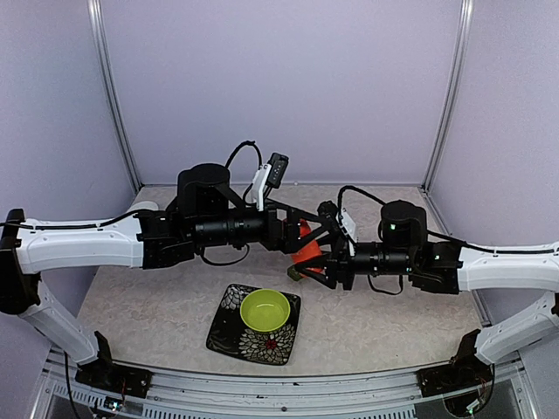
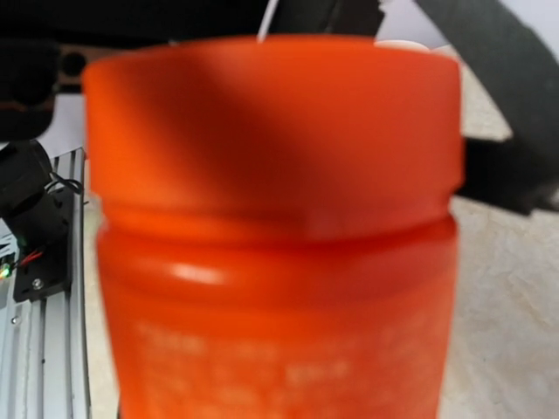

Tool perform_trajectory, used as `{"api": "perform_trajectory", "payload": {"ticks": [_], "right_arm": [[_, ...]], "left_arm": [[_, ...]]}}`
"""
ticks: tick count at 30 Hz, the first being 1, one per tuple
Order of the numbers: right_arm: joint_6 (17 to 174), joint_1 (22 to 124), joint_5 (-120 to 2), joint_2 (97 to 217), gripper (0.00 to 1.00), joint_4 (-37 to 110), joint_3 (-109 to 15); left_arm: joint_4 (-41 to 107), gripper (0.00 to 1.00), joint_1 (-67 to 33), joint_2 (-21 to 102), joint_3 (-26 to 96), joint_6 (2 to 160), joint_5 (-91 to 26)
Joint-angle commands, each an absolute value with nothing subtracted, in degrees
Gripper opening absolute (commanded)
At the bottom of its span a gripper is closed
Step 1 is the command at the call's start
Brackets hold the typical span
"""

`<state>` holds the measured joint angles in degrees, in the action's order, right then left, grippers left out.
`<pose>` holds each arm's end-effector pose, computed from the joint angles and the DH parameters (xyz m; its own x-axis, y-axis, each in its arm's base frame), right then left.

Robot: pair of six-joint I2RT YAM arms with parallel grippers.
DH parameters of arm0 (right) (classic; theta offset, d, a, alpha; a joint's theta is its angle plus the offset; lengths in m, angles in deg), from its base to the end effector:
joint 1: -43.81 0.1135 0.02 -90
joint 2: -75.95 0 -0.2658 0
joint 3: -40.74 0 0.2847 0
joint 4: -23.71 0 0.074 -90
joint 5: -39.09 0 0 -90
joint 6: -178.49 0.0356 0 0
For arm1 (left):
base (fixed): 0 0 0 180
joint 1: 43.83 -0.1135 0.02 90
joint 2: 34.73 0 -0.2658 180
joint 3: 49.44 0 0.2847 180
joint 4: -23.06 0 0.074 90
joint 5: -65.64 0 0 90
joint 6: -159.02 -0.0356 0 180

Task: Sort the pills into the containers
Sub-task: Screw the lid of the pill bottle onto the pill bottle.

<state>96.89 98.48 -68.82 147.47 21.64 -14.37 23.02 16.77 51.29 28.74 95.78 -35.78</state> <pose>0.1723 0.2620 0.2584 -0.2803 -0.1550 -0.9473 -0.9175 0.3334 0.2169 0.1860 -0.3445 0.3250 -0.4873 -0.0341 -0.8725 0.8185 0.3303 -0.4701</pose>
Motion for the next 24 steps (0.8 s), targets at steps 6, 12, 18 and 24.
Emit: {"api": "perform_trajectory", "payload": {"ticks": [6,12,18,24], "right_arm": [[95.7,97.11,-63.41,140.27,0.11,26.01,-13.77],[95.4,96.47,-62.16,140.24,0.11,26.99,-13.35],[95.58,96.52,-62.24,141.99,0.1,26.57,-13.48],[95.67,96.51,-63.84,145.31,0.09,26.55,-14.52]], "left_arm": [[21.51,0.99,16.12,47.76,27.36,96.31,-36.34],[21.24,0.99,15.92,47.67,27.3,96.62,-36.15],[19.99,0.99,16.03,47.78,27.38,97.1,-37.74],[19.03,0.99,16.37,48.26,27.41,97.14,-38.98]]}}
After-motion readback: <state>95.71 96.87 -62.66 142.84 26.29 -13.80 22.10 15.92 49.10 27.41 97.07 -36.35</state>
